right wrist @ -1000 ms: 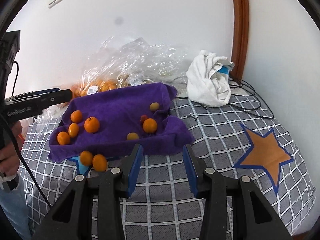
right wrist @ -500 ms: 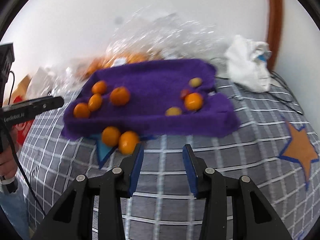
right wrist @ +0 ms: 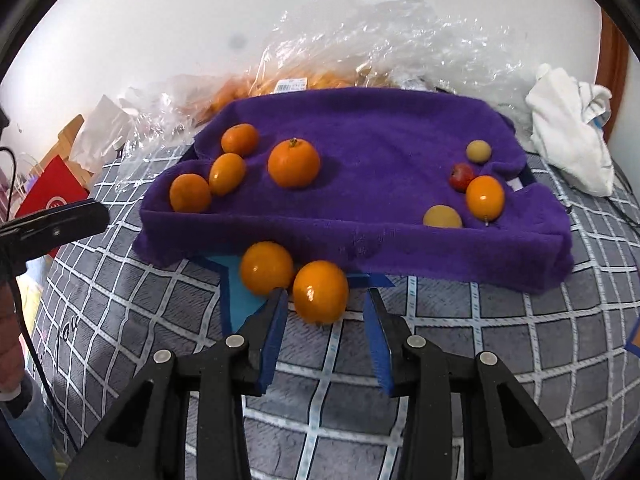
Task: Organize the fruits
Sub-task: 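Grasp an orange with the right tool while the left tool grasps another orange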
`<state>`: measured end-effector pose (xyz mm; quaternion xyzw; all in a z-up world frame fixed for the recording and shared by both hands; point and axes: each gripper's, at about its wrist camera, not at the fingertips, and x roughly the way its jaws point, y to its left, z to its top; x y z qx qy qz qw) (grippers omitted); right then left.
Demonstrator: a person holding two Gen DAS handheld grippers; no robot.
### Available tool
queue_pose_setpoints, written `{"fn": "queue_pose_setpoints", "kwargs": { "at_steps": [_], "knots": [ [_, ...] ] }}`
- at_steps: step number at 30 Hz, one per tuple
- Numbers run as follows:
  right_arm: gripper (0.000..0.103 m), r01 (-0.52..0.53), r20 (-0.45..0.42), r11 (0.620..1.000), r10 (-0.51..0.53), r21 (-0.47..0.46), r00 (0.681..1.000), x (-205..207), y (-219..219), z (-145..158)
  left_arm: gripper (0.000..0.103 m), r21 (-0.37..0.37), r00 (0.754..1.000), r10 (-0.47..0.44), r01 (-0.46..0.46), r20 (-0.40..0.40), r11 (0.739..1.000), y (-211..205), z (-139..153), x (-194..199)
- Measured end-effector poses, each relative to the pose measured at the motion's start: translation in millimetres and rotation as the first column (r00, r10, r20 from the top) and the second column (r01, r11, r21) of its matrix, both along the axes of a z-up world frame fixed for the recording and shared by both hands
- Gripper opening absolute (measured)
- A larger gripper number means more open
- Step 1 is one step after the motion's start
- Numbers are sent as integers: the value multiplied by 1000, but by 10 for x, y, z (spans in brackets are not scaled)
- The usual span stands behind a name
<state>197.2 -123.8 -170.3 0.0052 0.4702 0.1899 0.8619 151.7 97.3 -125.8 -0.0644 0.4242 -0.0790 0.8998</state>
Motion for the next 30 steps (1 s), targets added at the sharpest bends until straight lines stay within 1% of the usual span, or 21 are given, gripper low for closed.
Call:
{"fn": "queue_pose_setpoints", "kwargs": {
  "at_steps": [2, 3, 4, 7, 9, 12, 14, 17, 21, 24, 27, 30],
  "knots": [
    [39, -9, -16, 1000, 10, 17, 1000, 49, 4, -36, 56, -11, 1000, -1, 1, -6, 1000, -2, -6, 13],
    [37, -18, -28, 999, 18, 30, 999, 76, 9, -62, 56, -11, 1000, 0, 0, -7, 1000, -14, -12, 22],
    [32, -23, -34, 999, 25, 36, 999, 87, 11, -76, 56, -6, 1000, 5, -5, -9, 1000, -30, -20, 31],
    [32, -49, -16, 998, 49, 30, 999, 58, 10, -68, 56, -7, 1000, 5, -6, -24, 1000, -104, -52, 63],
    [32, -47, -6, 999, 47, 27, 999, 15, -39, -38, 56, -10, 1000, -5, 5, -31, 1000, -170, -83, 81],
    [32, -20, -2, 999, 20, 31, 1000, -55, -236, 14, 56, -15, 999, -11, 11, -51, 1000, -292, -162, 110],
    [32, 10, -3, 1000, -10, 29, 1000, -91, -365, 34, 56, -30, 997, -20, 18, -72, 999, -374, -234, 125],
    [32, 65, -5, 997, -65, 30, 998, -177, -623, 63, 56, -56, 994, -44, 38, -101, 998, -522, -348, 162],
    [32, 103, 13, 995, -104, 10, 995, -328, -876, 109, 56, -108, 989, -78, 64, -124, 992, -719, -458, 199],
    [32, 122, 21, 993, -122, 0, 992, -396, -1022, 136, 56, -92, 988, -88, 77, -124, 993, -868, -494, 244],
    [32, 133, 25, 991, -133, -1, 991, -437, -1128, 151, 56, -58, 991, -51, 44, -126, 997, -964, -543, 296],
    [32, 137, 44, 991, -137, 4, 990, -439, -1200, 181, 56, -79, 994, -28, 20, -104, 997, -988, -588, 305]
  ]
}}
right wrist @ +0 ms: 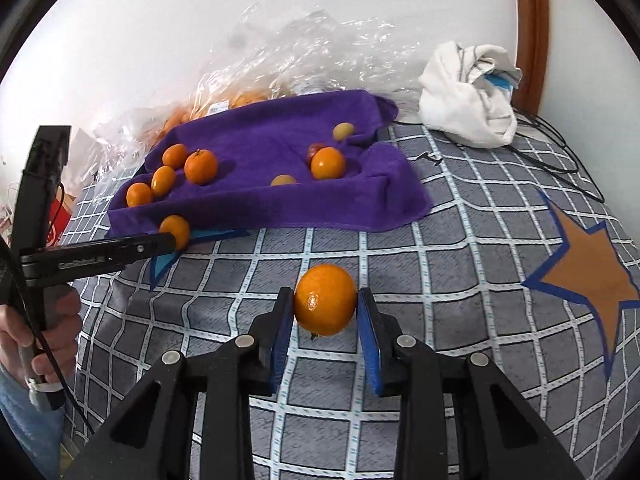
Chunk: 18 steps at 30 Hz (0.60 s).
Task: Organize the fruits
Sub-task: 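Grasp an orange with the right tool while the left tool grasps another orange, then carry both oranges onto the purple towel and open both tools to release them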
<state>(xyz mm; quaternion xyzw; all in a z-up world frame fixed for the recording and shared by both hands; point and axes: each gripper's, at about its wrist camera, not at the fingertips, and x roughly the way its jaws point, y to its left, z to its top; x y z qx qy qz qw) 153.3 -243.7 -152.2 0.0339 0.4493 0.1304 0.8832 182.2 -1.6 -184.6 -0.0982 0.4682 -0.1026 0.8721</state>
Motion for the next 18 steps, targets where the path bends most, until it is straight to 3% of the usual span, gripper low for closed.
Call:
{"fn": "queue_pose_setpoints", "kwargs": {
  "at_steps": [2, 4, 5, 7, 18],
  "knots": [
    [32, 5, 15, 1000, -5, 7, 1000, 21, 8, 16, 56, -15, 1000, 14, -14, 13, 1000, -1, -35, 5],
    [32, 8, 33, 1000, -8, 4, 999, 75, 32, 38, 36, -20, 999, 36, -35, 36, 999, 7, -43, -5],
    [32, 9, 46, 1000, -9, 4, 999, 106, 54, 58, 32, -46, 999, 28, -26, 31, 999, 22, -44, 3],
    [32, 5, 63, 1000, -6, 10, 998, 168, 92, 99, 32, -94, 1000, 24, -22, 18, 995, 64, -52, 13],
    [32, -13, 157, 999, 8, 31, 988, 489, 246, 459, 32, -91, 985, 110, -98, 136, 991, 495, 476, -119]
  ]
}}
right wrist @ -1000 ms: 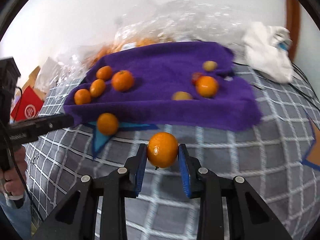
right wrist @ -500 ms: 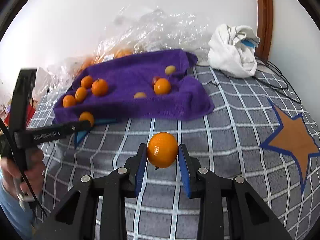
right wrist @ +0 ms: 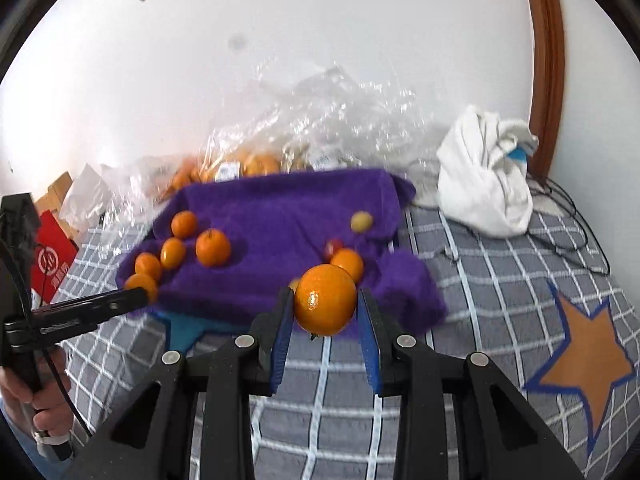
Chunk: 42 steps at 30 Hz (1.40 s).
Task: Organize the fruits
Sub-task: 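Carry both oranges onto the purple towel and open both tools to release them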
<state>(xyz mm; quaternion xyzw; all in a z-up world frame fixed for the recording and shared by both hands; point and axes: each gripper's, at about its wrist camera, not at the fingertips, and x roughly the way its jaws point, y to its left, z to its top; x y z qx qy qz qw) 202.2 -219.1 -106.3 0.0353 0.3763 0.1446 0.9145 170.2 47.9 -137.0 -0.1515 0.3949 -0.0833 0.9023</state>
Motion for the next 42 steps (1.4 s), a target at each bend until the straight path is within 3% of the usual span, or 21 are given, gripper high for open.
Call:
{"fn": "queue_pose_setpoints", "kwargs": {
  "at_steps": [6, 12, 27, 42],
  "knots": [
    [32, -3, 32, 1000, 2, 11, 1000, 186, 62, 187, 32, 36, 998, 26, -28, 57, 999, 135, 276, 142],
    [32, -16, 45, 999, 14, 33, 999, 430, 141, 252, 32, 4, 997, 22, -22, 80, 1000, 208, 345, 371],
    [32, -81, -51, 997, 82, 18, 995, 844, 319, -333, 32, -53, 999, -44, 44, 19, 998, 182, -209, 653],
    [32, -105, -129, 994, 109, 39, 986, 934, 361, -626, 32, -52, 995, -100, 99, -24, 994, 69, -374, 685]
  ]
}}
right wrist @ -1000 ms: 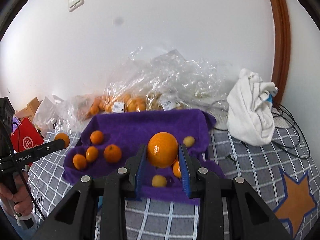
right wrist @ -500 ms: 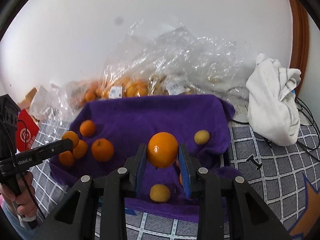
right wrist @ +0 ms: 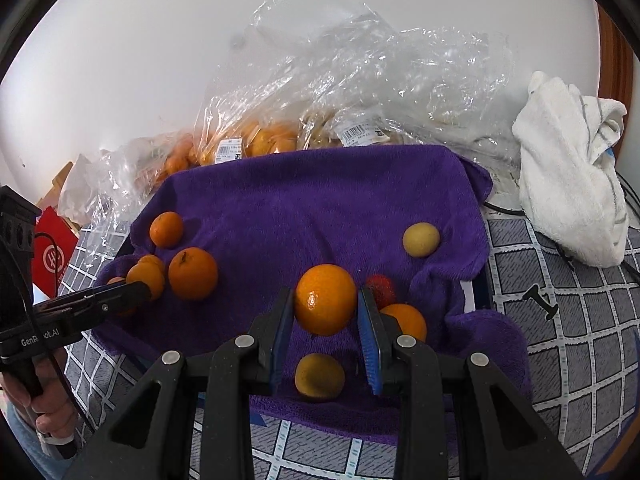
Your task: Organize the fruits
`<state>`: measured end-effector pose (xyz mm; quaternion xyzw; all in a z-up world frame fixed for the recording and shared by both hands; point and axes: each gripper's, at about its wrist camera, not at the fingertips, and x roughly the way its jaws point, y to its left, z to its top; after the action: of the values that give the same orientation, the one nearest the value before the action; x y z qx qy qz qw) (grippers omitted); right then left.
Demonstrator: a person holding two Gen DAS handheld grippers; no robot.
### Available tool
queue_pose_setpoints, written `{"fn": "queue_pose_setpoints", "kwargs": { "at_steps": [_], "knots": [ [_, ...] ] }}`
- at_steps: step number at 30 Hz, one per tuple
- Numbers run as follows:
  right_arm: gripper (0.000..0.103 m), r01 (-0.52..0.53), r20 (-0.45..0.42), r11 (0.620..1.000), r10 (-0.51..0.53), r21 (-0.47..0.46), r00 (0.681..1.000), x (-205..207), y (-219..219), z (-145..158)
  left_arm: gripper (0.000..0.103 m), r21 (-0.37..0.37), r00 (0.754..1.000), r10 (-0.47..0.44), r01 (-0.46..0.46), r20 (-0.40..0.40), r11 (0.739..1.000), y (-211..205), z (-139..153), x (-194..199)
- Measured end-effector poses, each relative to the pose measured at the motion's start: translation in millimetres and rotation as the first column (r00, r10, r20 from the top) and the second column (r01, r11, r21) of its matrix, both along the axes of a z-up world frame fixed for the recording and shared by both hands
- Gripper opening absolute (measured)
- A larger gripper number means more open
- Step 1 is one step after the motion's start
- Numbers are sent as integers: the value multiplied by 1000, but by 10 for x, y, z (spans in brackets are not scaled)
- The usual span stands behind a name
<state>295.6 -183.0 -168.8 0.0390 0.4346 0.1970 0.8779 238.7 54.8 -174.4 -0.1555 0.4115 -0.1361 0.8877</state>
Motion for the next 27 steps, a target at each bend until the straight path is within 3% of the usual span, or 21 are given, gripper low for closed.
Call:
{"fn": "queue_pose_setpoints", "kwargs": {
  "at_steps": [13, 21, 25, 27],
  "knots": [
    [32, -13, 10, 999, 14, -40, 1000, -50, 46, -59, 32, 123, 1000, -21, 18, 24, 992, -179, -11, -26],
    [38, -3, 9, 1000, 4, -5, 1000, -50, -7, -48, 33, 92, 1000, -24, 22, 21, 996, -136, -5, -20],
    [42, 11, 10, 1000, -11, 8, 1000, -75, -52, -6, 50, 65, 999, -19, 16, 45, 998, -117, 48, -53],
    [42, 25, 26, 1000, -25, -2, 999, -128, -78, 63, 53, 75, 998, -19, 14, 66, 997, -126, 84, -78]
  ]
}}
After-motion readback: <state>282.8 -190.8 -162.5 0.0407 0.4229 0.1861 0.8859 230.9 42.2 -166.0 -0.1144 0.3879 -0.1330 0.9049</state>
